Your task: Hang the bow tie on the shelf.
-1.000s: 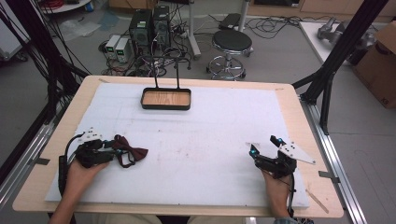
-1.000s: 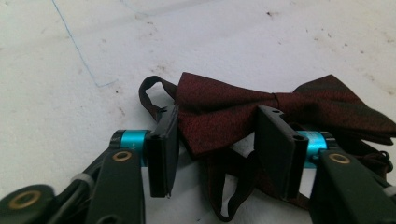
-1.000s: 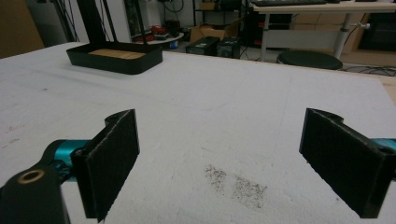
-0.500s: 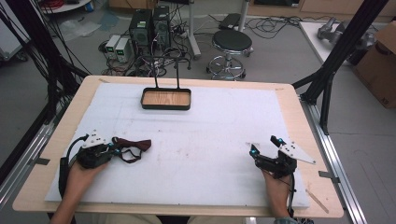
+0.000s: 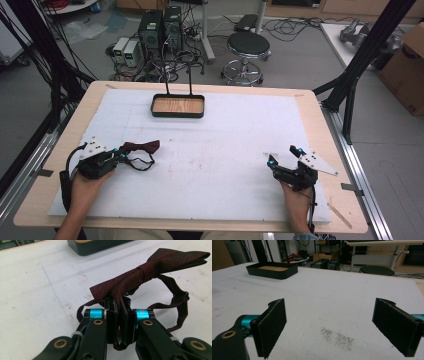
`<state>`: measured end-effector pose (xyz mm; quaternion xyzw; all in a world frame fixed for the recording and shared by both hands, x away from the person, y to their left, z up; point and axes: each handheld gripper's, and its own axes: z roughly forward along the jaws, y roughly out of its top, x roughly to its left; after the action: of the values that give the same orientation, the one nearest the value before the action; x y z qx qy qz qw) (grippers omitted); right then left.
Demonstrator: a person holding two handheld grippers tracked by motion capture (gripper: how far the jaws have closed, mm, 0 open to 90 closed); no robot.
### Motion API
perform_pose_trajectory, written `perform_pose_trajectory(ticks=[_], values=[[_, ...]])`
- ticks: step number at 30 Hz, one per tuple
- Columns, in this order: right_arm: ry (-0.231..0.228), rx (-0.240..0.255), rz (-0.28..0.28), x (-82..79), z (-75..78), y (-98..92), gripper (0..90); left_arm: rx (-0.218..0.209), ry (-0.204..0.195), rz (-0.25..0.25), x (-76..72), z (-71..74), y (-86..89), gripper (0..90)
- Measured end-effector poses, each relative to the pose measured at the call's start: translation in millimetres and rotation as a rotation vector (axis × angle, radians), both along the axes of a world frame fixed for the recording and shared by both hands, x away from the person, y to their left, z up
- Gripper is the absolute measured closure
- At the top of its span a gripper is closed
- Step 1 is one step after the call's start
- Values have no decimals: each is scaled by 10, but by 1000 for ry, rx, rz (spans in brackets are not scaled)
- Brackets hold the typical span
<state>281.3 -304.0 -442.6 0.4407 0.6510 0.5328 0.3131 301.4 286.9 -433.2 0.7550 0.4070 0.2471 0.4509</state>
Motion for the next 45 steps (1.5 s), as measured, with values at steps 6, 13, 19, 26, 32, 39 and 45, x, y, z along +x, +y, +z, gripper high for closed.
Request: perform_pose_trajectory(ticks=[6, 13, 19, 26, 32, 39, 45], values=[[1, 0, -2, 3, -1, -3, 110, -16, -10, 33, 38, 49, 3, 850], [4, -1, -4, 6, -4, -9, 110, -44, -42, 90, 169, 211, -11, 850], [2, 0, -4, 9, -6, -16, 110, -85, -71, 136, 319, 353, -32, 850], [10, 5, -4, 12, -9, -14, 110, -144, -92, 181, 519, 487, -22, 849], [9, 6, -4, 12, -9, -14, 110, -174, -118, 197, 684, 616, -76, 850], [9, 5, -4, 13, -10, -14, 110, -191, -134, 220, 817, 693, -146, 850], [12, 6, -2, 12, -10, -15, 110, -221, -143, 245, 951, 720, -192, 850]])
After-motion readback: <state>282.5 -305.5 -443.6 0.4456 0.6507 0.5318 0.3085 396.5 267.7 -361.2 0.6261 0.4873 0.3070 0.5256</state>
